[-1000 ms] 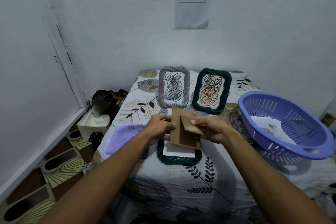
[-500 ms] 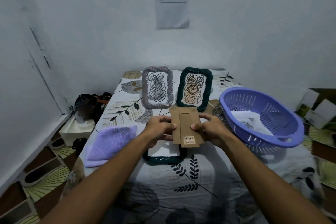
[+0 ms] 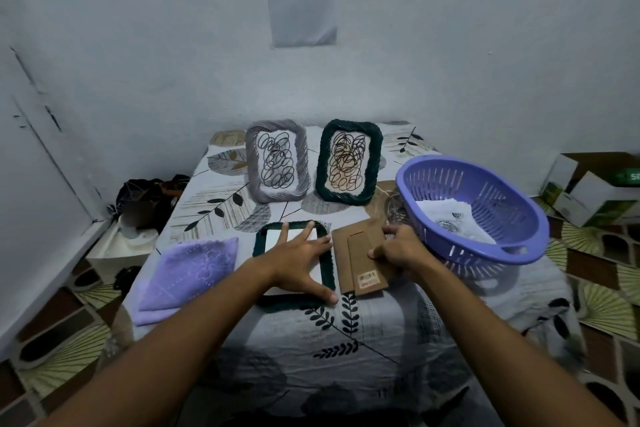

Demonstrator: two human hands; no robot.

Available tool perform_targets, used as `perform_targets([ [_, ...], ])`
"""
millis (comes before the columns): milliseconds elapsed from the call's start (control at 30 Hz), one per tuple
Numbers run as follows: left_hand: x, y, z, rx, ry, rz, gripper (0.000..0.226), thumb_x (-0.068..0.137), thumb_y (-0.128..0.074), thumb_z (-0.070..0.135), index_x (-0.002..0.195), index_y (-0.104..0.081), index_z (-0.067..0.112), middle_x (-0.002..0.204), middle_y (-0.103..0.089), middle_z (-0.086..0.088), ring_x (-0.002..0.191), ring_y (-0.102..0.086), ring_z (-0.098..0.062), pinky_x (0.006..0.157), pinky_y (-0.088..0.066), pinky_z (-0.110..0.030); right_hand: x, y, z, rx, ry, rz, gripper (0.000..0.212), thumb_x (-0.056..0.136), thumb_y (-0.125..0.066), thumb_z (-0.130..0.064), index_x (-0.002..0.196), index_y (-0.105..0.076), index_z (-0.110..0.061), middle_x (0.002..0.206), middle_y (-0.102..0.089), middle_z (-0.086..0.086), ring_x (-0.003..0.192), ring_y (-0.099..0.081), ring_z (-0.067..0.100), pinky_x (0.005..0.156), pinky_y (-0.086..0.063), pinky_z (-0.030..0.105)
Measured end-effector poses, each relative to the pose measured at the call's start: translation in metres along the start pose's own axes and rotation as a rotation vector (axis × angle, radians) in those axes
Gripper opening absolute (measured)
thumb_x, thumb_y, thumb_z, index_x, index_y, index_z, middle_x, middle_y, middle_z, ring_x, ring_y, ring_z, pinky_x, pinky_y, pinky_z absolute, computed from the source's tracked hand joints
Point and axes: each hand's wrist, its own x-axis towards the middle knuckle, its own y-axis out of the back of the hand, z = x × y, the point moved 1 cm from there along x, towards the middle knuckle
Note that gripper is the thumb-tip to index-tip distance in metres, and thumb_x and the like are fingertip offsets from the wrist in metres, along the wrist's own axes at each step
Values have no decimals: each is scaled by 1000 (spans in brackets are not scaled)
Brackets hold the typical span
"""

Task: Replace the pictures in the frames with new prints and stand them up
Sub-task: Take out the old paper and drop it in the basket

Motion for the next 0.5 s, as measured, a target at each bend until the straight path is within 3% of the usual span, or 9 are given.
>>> perform_targets([
  [167,0,-2,-5,39,-26,19,115,68,-54,82,154,-7,23,162,-3,4,147,17,-17,111,21,-60,8,-3,6,-59,2,28,54,80,-69,2,129,-47,-4,121,-58,20,99,-62,32,71,-53,34],
  [300,-1,-4,-8,78,-37,21,117,66,-50,86,154,-9,22,162,-7,4,147,14,-17,111,20,-61,12,-4,8,-369,76,125,33,76,-77,-12,102,-58,-1,99,-65,13,80,-60,20,54,-45,23],
  [500,-7,-2,-6,-27,-2,28,112,69,-53,82,154,-13,21,162,-4,3,148,12,-15,114,18,-55,8,-7,6,-718,130,198,31,75,-79,-27,87,-56,-9,79,-60,3,70,-59,15,54,-43,24],
])
